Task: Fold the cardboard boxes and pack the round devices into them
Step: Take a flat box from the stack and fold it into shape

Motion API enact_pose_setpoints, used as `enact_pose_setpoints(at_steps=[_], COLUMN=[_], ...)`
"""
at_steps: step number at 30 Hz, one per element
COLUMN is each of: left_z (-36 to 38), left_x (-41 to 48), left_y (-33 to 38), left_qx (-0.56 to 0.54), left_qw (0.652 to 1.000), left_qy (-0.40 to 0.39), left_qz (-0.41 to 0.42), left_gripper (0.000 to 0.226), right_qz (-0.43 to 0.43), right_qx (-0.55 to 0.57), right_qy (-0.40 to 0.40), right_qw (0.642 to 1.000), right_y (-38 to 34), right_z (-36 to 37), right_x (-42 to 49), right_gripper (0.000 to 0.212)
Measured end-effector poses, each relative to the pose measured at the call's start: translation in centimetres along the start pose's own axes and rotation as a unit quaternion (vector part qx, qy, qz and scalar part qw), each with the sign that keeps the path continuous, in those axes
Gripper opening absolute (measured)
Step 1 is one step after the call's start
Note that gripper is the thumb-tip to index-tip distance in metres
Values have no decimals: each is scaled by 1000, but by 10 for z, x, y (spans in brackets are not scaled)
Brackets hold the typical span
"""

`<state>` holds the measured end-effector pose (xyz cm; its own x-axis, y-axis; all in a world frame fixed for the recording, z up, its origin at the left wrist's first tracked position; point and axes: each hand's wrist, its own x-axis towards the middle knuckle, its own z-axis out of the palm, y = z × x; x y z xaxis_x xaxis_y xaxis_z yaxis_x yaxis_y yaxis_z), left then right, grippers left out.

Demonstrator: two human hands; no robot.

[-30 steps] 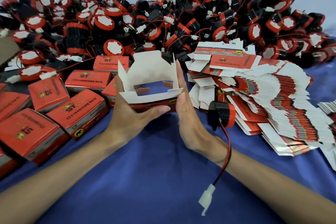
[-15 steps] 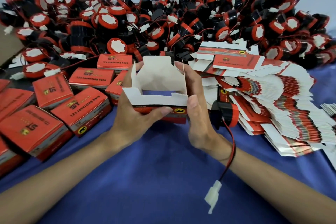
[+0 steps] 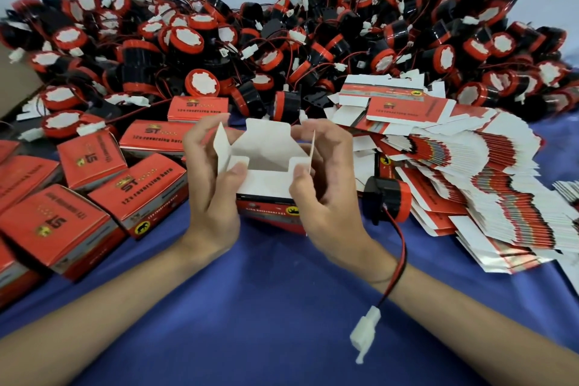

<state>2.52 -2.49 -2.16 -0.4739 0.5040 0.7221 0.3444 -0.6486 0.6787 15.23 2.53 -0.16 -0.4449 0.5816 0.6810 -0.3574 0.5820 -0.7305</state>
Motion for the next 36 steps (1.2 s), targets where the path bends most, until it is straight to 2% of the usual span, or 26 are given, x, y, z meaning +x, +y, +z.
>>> enact_pose_setpoints(at_steps=[2,6,10,16,21,24,27,31,36], left_z=[0,-1,-1,0,0,2,2,2,5], left_x=[2,2,1,3,0,2,2,1,-1], left_y=[0,0,0,2,5,7,6,7,8], left_qx=[5,65,105,72,99,89,88,95,86], left_qw=[1000,997,990,995,991,992,992,991,992], left_qy=[-9,-12,-11,-2,-8,-13,3,-15,-21], left_qz=[17,50,94,68,87,94,90,91,87], left_gripper=[45,41,31,36,34,32,33,33,38], right_qz=[4,-14,-40,-42,-1,5,10,0,-6], right_qx=[11,-23,-71,-63,-49,-26,-1,-33,10], right_qy=[15,37,75,81,67,68,66,32,85], right_qw=[1000,999,994,994,997,997,998,999,996], right_y=[1,5,8,7,6,3,2,3,1], right_z=[2,4,7,9,8,11,11,5,11], right_x=[-1,-5,-9,-7,-9,-12,-12,-11,-10], right_gripper=[43,22,26,19,21,11,16,25,39])
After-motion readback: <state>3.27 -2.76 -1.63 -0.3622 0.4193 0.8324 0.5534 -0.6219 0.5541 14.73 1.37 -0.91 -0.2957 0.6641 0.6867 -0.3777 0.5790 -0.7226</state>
